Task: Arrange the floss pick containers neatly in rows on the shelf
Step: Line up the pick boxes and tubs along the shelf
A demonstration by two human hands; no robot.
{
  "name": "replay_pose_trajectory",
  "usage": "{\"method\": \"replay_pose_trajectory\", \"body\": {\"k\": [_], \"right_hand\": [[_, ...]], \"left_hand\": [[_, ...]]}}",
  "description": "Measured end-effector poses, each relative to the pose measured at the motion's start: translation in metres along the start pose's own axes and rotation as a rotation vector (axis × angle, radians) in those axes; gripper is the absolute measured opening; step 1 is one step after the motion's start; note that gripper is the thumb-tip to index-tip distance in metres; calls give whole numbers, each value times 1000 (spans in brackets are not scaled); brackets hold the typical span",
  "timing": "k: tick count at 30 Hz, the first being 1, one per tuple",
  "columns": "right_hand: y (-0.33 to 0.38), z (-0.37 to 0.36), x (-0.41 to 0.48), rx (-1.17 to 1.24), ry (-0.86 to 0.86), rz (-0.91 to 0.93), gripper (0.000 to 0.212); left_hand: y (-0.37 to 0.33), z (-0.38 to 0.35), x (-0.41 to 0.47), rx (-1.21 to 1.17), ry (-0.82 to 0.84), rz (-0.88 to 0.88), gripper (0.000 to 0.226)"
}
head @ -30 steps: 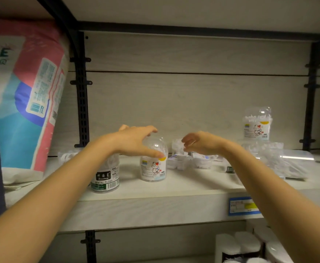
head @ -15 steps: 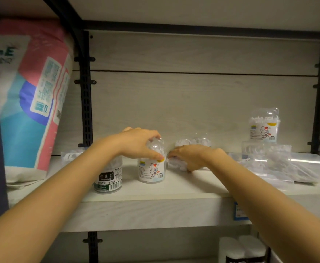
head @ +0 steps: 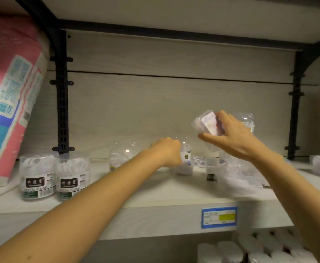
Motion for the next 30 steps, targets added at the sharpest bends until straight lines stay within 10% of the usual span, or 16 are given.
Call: {"method": "replay_pose_trajectory", "body": {"k": [8,13,17,22,30], "right_hand": [[-10,7,-26,-17,214,74,71],[-15,3,-36,96,352,120,73],[-18,9,-40,186,386,108,65],[-14,24,-57,361,413,78,64],[15,31,-95,458,340,160,54]], "left_hand": [[-13,-65,59,1,258,130,80],[-11,-69,71,55,249,160,72],[0,-23,38,-179,57,252,37],[1,40,-30,-260,-336,168,45],[-5,48,-120,-530,-315,-174,56]]}}
Point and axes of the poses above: each hand's wrist, its own x-axis towards the middle knuckle, its own z-axis out of the back of the hand, y = z × x, the point moved 6 cm from there along x, towards the middle knuckle
